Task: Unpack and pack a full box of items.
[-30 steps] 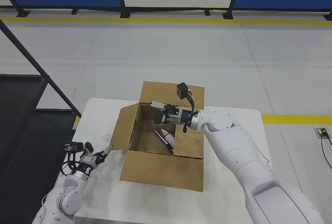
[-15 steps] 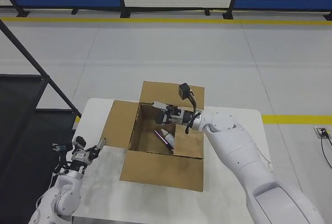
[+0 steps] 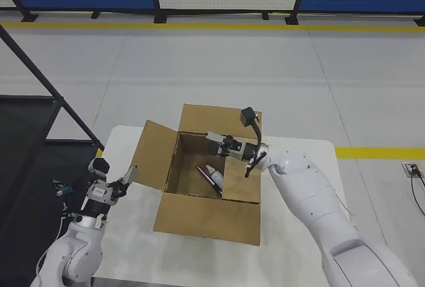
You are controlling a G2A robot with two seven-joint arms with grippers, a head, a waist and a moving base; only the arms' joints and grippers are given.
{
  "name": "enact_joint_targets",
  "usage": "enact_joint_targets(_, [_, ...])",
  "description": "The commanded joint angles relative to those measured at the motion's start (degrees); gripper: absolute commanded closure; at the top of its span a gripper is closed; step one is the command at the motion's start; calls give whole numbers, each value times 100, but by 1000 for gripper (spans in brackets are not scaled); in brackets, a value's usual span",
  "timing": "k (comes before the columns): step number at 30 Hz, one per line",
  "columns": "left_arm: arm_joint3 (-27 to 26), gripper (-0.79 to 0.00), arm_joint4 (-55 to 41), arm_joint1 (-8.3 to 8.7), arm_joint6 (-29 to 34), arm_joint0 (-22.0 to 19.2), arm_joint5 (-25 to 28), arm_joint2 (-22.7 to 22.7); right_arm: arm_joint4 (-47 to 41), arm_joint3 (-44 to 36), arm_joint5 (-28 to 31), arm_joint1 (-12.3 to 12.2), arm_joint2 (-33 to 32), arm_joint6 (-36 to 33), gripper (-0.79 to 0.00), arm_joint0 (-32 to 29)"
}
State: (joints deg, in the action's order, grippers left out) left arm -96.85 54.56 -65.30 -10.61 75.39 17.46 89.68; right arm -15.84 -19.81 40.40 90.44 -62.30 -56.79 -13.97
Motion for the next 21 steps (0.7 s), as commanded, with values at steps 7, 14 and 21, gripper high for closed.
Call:
enact_joint_targets(7, [-4, -785, 173, -71, 415, -398, 164, -701, 120, -624, 428, -474, -524, 128, -785, -611])
enact_joint_targets(14, [260, -785, -96, -185, 861, -913, 290, -1430, 343, -1944, 175, -914, -1153, 271, -785, -1567])
enact_joint_targets(21, [448, -785, -229, -271, 1074, -1196, 272, -1867, 527, -3369, -326, -1200, -1713, 311, -785, -2500])
